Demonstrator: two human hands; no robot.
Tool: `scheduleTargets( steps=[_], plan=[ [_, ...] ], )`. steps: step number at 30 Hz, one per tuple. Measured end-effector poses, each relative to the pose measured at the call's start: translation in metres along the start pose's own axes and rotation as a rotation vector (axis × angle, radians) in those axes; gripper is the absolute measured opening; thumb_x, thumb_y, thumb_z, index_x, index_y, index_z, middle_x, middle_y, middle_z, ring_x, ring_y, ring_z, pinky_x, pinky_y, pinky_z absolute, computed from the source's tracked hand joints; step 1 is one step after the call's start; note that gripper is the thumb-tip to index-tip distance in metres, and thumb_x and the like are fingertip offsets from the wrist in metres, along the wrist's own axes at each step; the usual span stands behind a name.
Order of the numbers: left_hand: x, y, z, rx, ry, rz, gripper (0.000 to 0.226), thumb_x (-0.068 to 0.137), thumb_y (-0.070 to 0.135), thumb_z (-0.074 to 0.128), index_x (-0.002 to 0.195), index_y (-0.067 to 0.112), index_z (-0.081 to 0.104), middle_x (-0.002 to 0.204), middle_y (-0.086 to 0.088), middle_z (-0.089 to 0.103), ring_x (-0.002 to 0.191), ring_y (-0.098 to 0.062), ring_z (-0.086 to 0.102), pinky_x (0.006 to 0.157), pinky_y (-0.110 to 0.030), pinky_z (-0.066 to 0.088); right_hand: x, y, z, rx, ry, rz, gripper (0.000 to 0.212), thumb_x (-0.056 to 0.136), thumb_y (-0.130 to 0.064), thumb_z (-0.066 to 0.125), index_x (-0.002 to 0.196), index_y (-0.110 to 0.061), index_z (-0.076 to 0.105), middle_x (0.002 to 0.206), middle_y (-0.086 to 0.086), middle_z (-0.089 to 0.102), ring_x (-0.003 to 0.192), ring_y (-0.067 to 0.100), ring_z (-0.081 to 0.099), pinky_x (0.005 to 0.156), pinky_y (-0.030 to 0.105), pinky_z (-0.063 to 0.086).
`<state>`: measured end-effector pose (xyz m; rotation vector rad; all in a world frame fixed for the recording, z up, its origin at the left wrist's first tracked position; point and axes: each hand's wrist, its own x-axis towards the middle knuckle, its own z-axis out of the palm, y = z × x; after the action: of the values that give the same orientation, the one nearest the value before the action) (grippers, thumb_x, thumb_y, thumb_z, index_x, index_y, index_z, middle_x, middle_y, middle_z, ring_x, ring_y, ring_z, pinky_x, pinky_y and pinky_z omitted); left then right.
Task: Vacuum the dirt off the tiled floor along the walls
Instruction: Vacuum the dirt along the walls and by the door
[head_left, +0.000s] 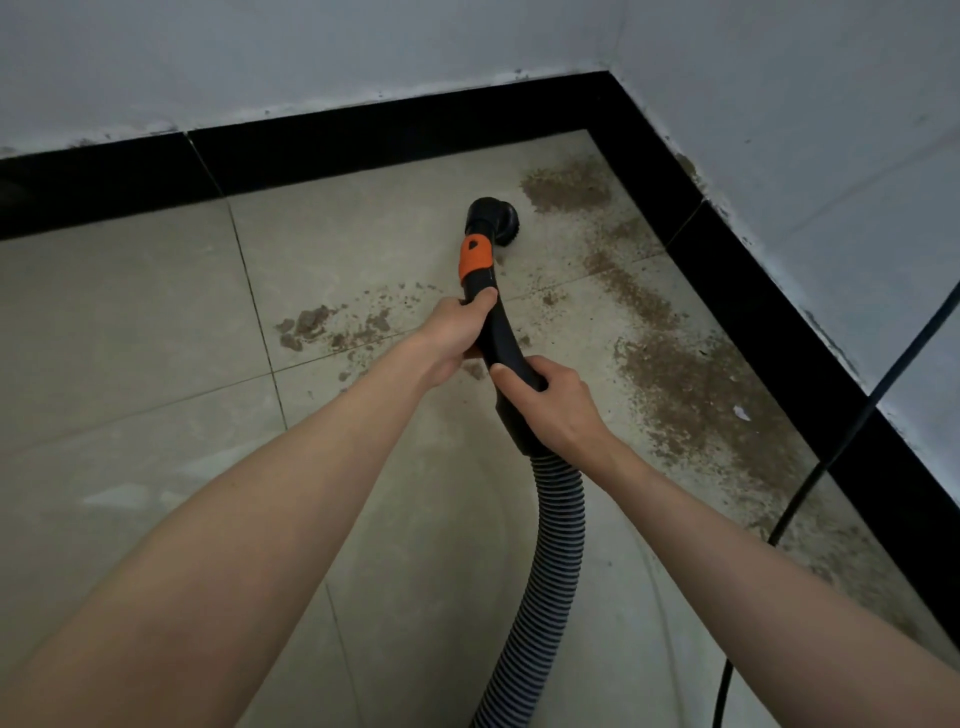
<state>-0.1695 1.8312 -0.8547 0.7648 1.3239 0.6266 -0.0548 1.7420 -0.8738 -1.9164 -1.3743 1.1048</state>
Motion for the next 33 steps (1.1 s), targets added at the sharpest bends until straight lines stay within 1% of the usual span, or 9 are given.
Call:
scheduleTargets(
  steps=[2,4,9,12,15,18,23,27,33],
  plan=[
    [-0.003,0.002,-0.012,-0.039,0.038,-0.006,0.046,0.098,0.028,0.049,0.129,-0.006,0.044,0.108,-0.015,0.058,0.089,-0.025,0.058,0.076,-0.033,0.050,0.000,-0.007,0.008,0.030,-0.023,-0.026,0.026,0.085,-0.053,0.061,0.076,-0.028,0.060,0.061,-0.014,0.065,0.055,-0.001,0.061,0.050,0.015,0.045],
    [-0.009,0.003,-0.028,-0.074,0.067,-0.009,0.047,0.098,0.028,0.050,0.129,-0.007,0.043,0.110,-0.016,0.058,0.089,-0.025,0.059,0.073,-0.033,0.050,0.001,-0.017,0.018,0.039,-0.062,-0.049,0.026,0.084,-0.053,0.060,0.074,-0.028,0.059,0.058,-0.016,0.063,0.053,-0.003,0.059,0.047,0.013,0.042],
    [-0.026,0.002,-0.080,-0.102,0.143,-0.008,0.055,0.098,0.038,0.045,0.131,-0.006,0.042,0.119,-0.016,0.058,0.096,-0.025,0.059,0.074,-0.032,0.049,-0.006,-0.043,0.047,0.021,-0.195,-0.109,0.026,0.088,-0.049,0.061,0.078,-0.026,0.060,0.067,-0.009,0.067,0.056,0.002,0.063,0.055,0.024,0.051],
    [-0.042,-0.006,-0.111,-0.129,0.238,-0.001,0.055,0.099,0.046,0.036,0.128,-0.001,0.043,0.104,-0.008,0.058,0.089,-0.019,0.058,0.069,-0.029,0.047,-0.025,-0.056,0.067,-0.034,-0.317,-0.151,0.026,0.089,-0.054,0.057,0.079,-0.029,0.056,0.071,-0.010,0.066,0.062,0.004,0.064,0.055,0.022,0.047],
    [-0.062,-0.025,-0.135,-0.203,0.301,-0.017,0.049,0.100,0.047,0.032,0.119,0.005,0.047,0.094,-0.004,0.057,0.082,-0.015,0.057,0.062,-0.025,0.045,-0.047,-0.061,0.094,-0.133,-0.401,-0.170,0.030,0.089,-0.058,0.052,0.086,-0.029,0.052,0.082,-0.005,0.065,0.075,0.014,0.064,0.063,0.030,0.051],
    [-0.081,-0.044,-0.153,-0.247,0.349,-0.036,0.047,0.100,0.049,0.032,0.112,0.006,0.048,0.086,-0.004,0.055,0.074,-0.016,0.054,0.064,-0.027,0.046,-0.071,-0.062,0.118,-0.132,-0.451,-0.189,0.029,0.089,-0.058,0.050,0.083,-0.030,0.048,0.080,-0.006,0.061,0.074,0.013,0.061,0.061,0.029,0.046],
    [-0.106,-0.061,-0.183,-0.272,0.322,-0.053,0.050,0.100,0.047,0.032,0.119,0.003,0.045,0.089,-0.005,0.055,0.078,-0.017,0.054,0.070,-0.029,0.046,-0.093,-0.068,0.137,-0.122,-0.512,-0.211,0.031,0.090,-0.059,0.048,0.085,-0.028,0.050,0.080,-0.007,0.061,0.073,0.010,0.060,0.062,0.027,0.047],
    [-0.116,-0.069,-0.192,-0.248,0.302,-0.038,0.055,0.101,0.045,0.030,0.128,-0.001,0.042,0.097,-0.006,0.055,0.085,-0.017,0.055,0.074,-0.028,0.046,-0.105,-0.069,0.141,-0.142,-0.522,-0.209,0.030,0.092,-0.057,0.049,0.081,-0.029,0.048,0.081,-0.004,0.064,0.075,0.014,0.063,0.068,0.032,0.050],
    [-0.124,-0.089,-0.182,-0.267,0.315,-0.035,0.050,0.101,0.046,0.029,0.117,0.002,0.046,0.094,-0.006,0.057,0.083,-0.016,0.056,0.072,-0.027,0.045,-0.120,-0.060,0.132,-0.231,-0.507,-0.235,0.036,0.094,-0.054,0.048,0.095,-0.019,0.053,0.090,0.005,0.068,0.082,0.024,0.065,0.079,0.042,0.054]
  ],
)
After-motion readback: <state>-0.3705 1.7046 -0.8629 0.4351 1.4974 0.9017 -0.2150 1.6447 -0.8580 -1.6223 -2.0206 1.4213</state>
